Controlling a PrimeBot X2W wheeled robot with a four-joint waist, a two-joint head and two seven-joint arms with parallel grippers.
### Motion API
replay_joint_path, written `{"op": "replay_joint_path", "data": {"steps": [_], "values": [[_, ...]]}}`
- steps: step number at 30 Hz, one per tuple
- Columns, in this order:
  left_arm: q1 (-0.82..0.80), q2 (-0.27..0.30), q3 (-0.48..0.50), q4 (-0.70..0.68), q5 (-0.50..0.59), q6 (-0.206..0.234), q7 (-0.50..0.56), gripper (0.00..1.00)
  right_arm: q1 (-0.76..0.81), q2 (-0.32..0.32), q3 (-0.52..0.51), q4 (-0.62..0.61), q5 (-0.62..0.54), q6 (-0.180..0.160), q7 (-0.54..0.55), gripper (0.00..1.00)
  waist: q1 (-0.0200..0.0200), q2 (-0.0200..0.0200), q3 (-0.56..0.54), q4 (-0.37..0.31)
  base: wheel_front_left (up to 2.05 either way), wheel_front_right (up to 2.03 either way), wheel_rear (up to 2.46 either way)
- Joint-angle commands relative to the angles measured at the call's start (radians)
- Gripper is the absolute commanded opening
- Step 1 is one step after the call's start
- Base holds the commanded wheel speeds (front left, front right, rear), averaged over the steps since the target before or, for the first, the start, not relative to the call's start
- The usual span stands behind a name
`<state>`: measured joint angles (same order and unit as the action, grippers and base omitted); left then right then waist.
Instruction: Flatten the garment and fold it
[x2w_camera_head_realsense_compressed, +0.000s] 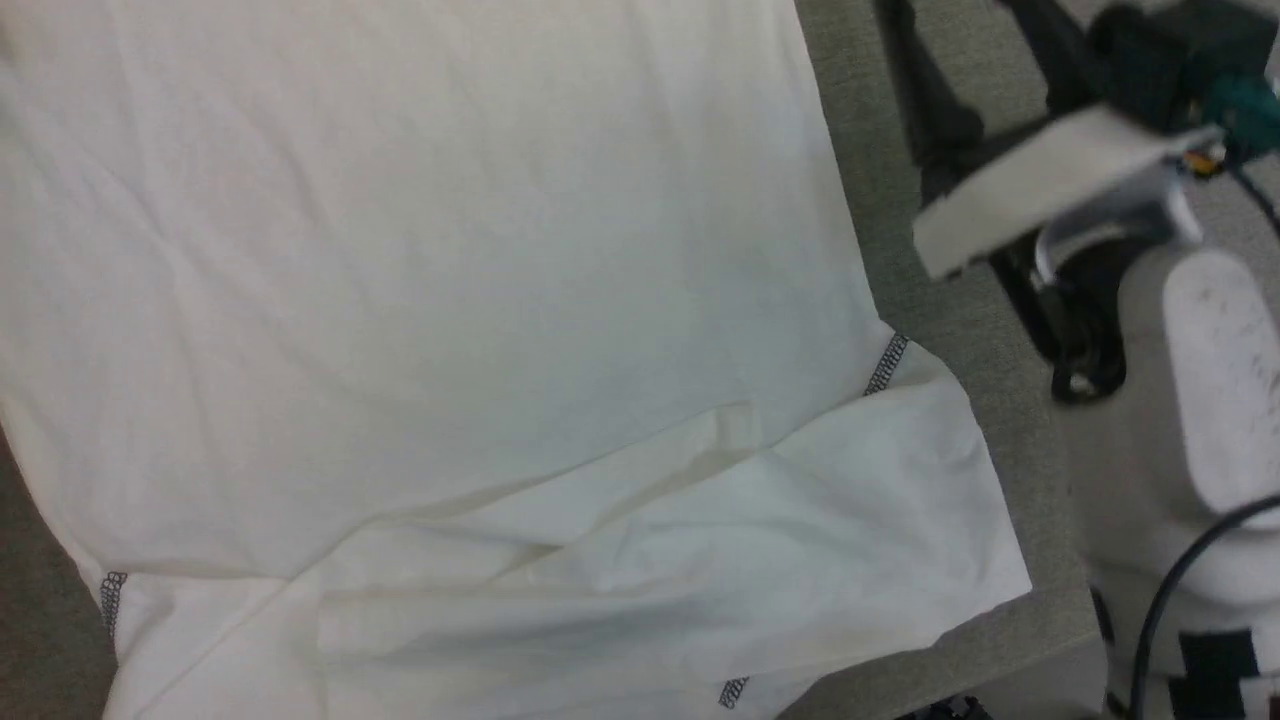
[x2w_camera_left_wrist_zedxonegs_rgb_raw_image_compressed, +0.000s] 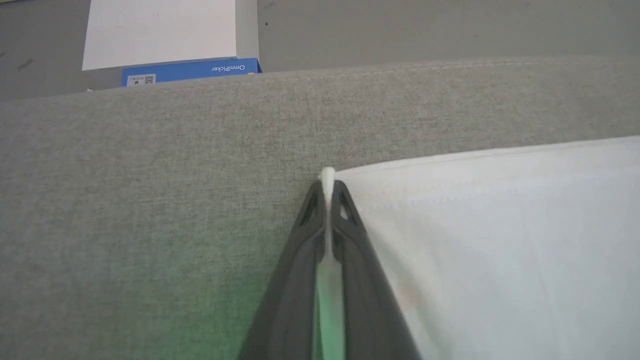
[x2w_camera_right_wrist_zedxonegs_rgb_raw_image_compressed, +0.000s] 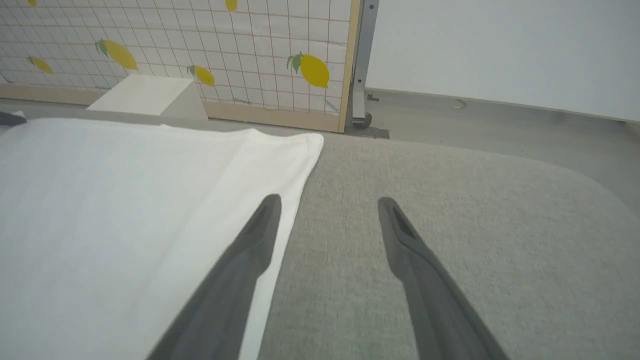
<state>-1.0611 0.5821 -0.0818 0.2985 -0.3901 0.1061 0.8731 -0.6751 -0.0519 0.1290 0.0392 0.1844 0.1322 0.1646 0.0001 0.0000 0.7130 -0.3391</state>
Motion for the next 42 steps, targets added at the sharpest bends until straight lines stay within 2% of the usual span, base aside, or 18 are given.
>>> {"op": "replay_joint_path", "data": {"steps": [1, 7, 13, 17, 24, 25, 26, 27, 28, 29, 34, 39, 42], "values": [[0.028, -0.004, -0.012, 0.013, 0.003, -0.003, 0.018, 0.00, -0.089, 0.002, -0.013, 0.037, 0.014, -0.002, 0.049, 1.00, -0.0001, 0.0000, 0.009, 0.014, 0.00, 0.00, 0.00], [-0.002, -0.039, -0.042, -0.003, -0.011, -0.023, 0.012, 0.00, -0.390, 0.002, -0.068, 0.283, 0.064, -0.002, 0.275, 1.00, -0.0001, 0.0000, 0.034, 0.074, 0.00, 0.00, 0.00], [-0.058, -0.081, -0.079, -0.012, -0.019, -0.059, -0.029, 0.00, -0.588, 0.002, -0.125, 0.485, -0.019, -0.002, 0.428, 1.00, -0.0001, 0.0000, 0.072, 0.146, 0.00, 0.00, 0.00], [-0.093, -0.111, -0.105, -0.012, -0.025, -0.089, -0.067, 0.00, -0.665, 0.002, -0.180, 0.575, -0.087, -0.002, 0.514, 1.00, -0.0001, 0.0000, 0.091, 0.197, 0.00, 0.00, 0.00], [-0.147, -0.167, -0.153, -0.017, -0.031, -0.138, -0.134, 0.00, -0.746, 0.002, -0.266, 0.648, -0.204, -0.002, 0.603, 1.00, -0.0001, 0.0000, 0.120, 0.268, 0.00, 0.00, 0.00], [-0.151, -0.174, -0.158, -0.018, -0.033, -0.142, -0.141, 0.00, -0.751, 0.002, -0.276, 0.654, -0.221, -0.002, 0.617, 0.79, -0.0001, 0.0000, 0.122, 0.274, 0.00, 0.00, 0.00], [-0.154, -0.179, -0.164, -0.017, -0.033, -0.148, -0.147, 0.00, -0.754, 0.002, -0.285, 0.661, -0.240, -0.002, 0.638, 0.44, -0.0001, 0.0000, 0.123, 0.279, 0.00, 0.00, 0.00], [-0.156, -0.182, -0.169, -0.015, -0.033, -0.150, -0.151, 0.00, -0.755, 0.002, -0.290, 0.665, -0.254, -0.002, 0.657, 0.33, -0.0001, 0.0000, 0.124, 0.282, 0.00, 0.00, 0.00], [-0.158, -0.184, -0.172, -0.013, -0.033, -0.152, -0.154, 0.00, -0.756, 0.002, -0.293, 0.666, -0.273, -0.002, 0.677, 0.04, -0.0001, 0.0000, 0.125, 0.284, 0.00, 0.00, 0.00], [-0.160, -0.186, -0.174, -0.011, -0.033, -0.154, -0.157, 0.00, -0.756, 0.002, -0.294, 0.665, -0.287, -0.002, 0.692, 0.00, -0.0001, 0.0000, 0.125, 0.285, 0.00, 0.00, 0.00], [-0.164, -0.184, -0.176, 0.004, -0.028, -0.156, -0.197, 0.00, -0.749, 0.002, -0.295, 0.624, -0.326, -0.002, 0.686, 0.00, -0.0001, 0.0000, 0.119, 0.280, 0.00, 0.00, 0.00], [-0.175, -0.163, -0.164, 0.022, 0.015, -0.142, -0.329, 0.00, -0.740, 0.002, -0.276, 0.584, -0.309, -0.002, 0.563, 0.00, -0.0001, 0.0000, 0.102, 0.263, 0.00, 0.00, 0.00], [-0.176, -0.149, -0.158, 0.037, 0.050, -0.133, -0.448, 0.00, -0.727, 0.002, -0.242, 0.568, -0.306, -0.002, 0.441, 0.00, -0.0001, 0.0000, 0.079, 0.249, 0.00, 0.00, 0.00]]}}
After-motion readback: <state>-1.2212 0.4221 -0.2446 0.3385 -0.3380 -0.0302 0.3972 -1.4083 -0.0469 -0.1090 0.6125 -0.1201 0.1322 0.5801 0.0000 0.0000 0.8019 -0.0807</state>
